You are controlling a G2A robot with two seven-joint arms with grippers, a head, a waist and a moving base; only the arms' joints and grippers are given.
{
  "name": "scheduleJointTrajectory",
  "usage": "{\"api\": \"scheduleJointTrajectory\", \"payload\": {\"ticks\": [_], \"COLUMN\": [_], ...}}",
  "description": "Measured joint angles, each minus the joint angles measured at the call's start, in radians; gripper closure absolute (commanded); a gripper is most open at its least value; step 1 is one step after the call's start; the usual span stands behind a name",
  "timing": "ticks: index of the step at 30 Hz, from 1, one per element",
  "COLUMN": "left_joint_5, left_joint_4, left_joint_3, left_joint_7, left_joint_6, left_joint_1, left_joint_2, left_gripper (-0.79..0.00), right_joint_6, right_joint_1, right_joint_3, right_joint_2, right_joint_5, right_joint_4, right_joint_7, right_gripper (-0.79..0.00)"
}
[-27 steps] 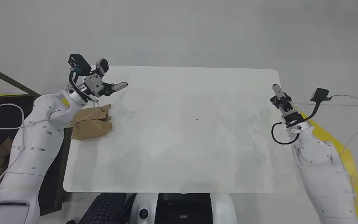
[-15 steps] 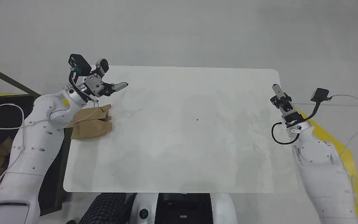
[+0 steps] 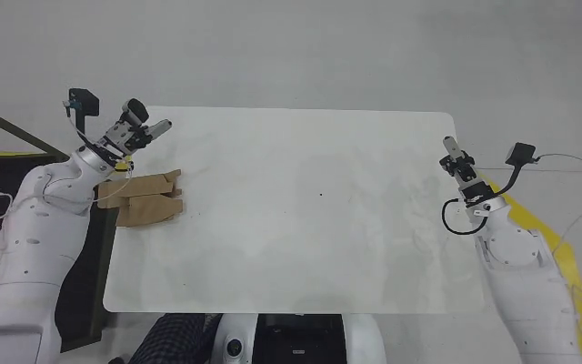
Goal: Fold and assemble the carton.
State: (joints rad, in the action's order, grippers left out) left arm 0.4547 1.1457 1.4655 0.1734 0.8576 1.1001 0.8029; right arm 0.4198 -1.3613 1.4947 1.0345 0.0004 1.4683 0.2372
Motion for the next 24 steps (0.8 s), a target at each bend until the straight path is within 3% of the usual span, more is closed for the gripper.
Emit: {"api": "scheduleJointTrajectory", "payload": {"ticks": [18, 24], "left_joint_5": [-0.61, -0.626], "left_joint_4": [-0.249, -0.251], "left_joint_3": [0.102, 0.103], "left_joint_7": [0.296, 0.309], "left_joint_6": [0.091, 0.094], "left_joint_1": [0.076, 0.075], "left_joint_2": [-0.019, -0.019], "left_gripper": [-0.785, -0.785], "right_joint_6": [0.0, 0.0], "right_joint_1": [0.0, 0.0], "right_joint_3": [0.0, 0.0], "right_joint_2": [0.0, 0.0], "right_joint_5": [0.0, 0.0], "right_joint_4": [0.0, 0.0], "right_joint_7": [0.0, 0.0], "right_gripper": [-0.785, -0.785]}}
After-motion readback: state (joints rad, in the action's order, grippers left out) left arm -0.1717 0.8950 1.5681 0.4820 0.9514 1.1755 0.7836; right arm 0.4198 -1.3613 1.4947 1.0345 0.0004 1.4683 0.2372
